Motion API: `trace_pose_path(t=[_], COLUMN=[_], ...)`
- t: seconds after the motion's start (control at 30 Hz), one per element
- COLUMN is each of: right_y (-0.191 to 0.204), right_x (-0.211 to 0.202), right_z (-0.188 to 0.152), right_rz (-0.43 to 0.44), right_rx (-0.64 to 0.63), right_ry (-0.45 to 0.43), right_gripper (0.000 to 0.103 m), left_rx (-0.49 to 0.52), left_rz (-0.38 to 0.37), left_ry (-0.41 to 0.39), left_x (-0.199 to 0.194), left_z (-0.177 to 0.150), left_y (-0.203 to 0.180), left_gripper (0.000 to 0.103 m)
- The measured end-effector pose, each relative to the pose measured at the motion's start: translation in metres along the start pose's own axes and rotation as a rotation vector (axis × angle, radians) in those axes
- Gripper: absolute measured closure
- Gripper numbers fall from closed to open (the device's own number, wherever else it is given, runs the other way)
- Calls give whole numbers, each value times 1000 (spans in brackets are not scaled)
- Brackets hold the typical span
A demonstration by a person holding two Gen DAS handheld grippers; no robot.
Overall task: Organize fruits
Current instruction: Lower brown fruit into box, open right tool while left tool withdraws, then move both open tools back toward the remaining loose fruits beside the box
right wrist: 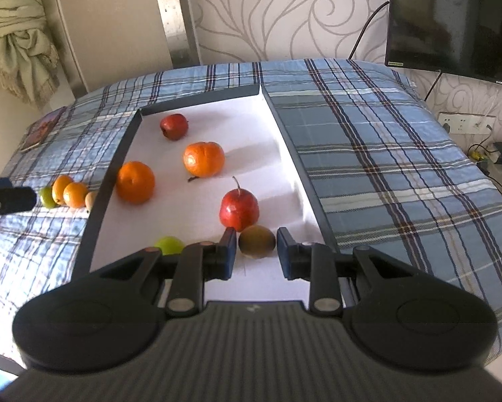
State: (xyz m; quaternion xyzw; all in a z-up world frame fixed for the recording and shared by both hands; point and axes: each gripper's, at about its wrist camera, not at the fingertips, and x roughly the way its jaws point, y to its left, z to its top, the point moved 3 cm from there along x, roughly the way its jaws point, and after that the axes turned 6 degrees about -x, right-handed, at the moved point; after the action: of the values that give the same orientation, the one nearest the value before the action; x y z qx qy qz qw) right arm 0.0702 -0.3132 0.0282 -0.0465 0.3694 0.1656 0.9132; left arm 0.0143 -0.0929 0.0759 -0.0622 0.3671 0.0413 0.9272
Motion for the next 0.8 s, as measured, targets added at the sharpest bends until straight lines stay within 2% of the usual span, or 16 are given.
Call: trace_pose_path(t=[0.23,0.53,0.8], right_y=[3,13,50], right_x=[-11,-30,-47], right_z=[5,11,23], right_rz=[-16,-36,15], right_rx=[17,25,-17], right_ry=[-33,-70,-114], right_gripper=[73,73,73], left_rx=[-29,-27,-17], left_rz=[6,-26,-51], left_ry=[13,21,34], left_x=[6,12,17], left_z=[-3,-3,-5], left_y=[13,19,30], left_gripper=[42,42,42])
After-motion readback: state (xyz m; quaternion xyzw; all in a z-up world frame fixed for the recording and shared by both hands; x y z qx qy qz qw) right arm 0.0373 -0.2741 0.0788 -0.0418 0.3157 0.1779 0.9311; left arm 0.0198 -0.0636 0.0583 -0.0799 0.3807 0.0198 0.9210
